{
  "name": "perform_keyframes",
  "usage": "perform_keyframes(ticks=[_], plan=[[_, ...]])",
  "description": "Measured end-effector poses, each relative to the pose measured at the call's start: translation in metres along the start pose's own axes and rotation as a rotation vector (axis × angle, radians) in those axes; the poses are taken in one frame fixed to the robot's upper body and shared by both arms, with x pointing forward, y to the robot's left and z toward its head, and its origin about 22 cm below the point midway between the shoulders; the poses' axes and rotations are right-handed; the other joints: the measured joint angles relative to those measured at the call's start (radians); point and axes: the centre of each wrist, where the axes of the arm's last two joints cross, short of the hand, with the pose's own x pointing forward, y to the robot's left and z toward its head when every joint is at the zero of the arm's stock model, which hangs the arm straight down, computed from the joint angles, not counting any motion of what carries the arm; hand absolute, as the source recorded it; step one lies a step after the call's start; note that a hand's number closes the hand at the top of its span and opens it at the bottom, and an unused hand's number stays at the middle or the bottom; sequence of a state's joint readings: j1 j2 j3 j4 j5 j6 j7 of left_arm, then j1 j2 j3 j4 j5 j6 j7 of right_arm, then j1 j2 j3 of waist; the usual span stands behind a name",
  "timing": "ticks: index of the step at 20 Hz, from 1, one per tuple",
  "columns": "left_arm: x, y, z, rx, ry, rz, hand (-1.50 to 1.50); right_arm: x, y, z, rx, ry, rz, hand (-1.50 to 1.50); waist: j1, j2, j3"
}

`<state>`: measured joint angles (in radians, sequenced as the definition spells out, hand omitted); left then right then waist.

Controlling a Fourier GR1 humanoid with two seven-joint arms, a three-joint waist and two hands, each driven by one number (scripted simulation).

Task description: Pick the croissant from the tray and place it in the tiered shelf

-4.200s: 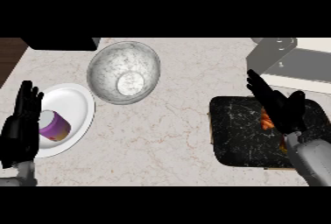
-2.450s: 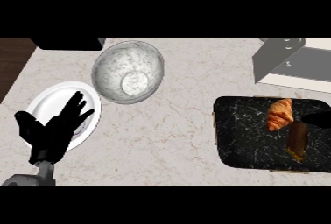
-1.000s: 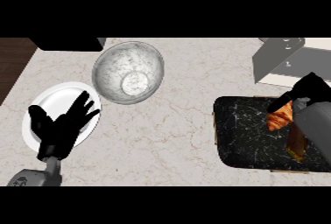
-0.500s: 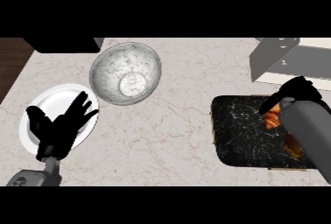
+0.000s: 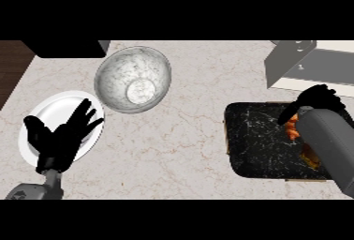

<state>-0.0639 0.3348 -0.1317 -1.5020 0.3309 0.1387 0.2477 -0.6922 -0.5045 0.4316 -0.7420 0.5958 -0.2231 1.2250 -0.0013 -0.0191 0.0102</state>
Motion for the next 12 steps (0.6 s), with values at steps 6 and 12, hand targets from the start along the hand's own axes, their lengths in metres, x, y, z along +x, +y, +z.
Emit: perform_keyframes(ticks=[6, 12], plan=[[-0.0001, 0.0013, -0.0005, -0.001, 0.001, -0.002, 0.00, -0.0025, 0.0035, -0.0067, -0.007, 0.003, -0.014, -1.50, 0.000, -0.003, -0.002], [-0.0014, -0.0015, -0.0040, -0.006, -0.003, 0.000, 0.00, -0.0019, 0.0053, -0.0122, 0.047, 0.009, -0.022, 1.50, 0.003, -0.005, -0.006]])
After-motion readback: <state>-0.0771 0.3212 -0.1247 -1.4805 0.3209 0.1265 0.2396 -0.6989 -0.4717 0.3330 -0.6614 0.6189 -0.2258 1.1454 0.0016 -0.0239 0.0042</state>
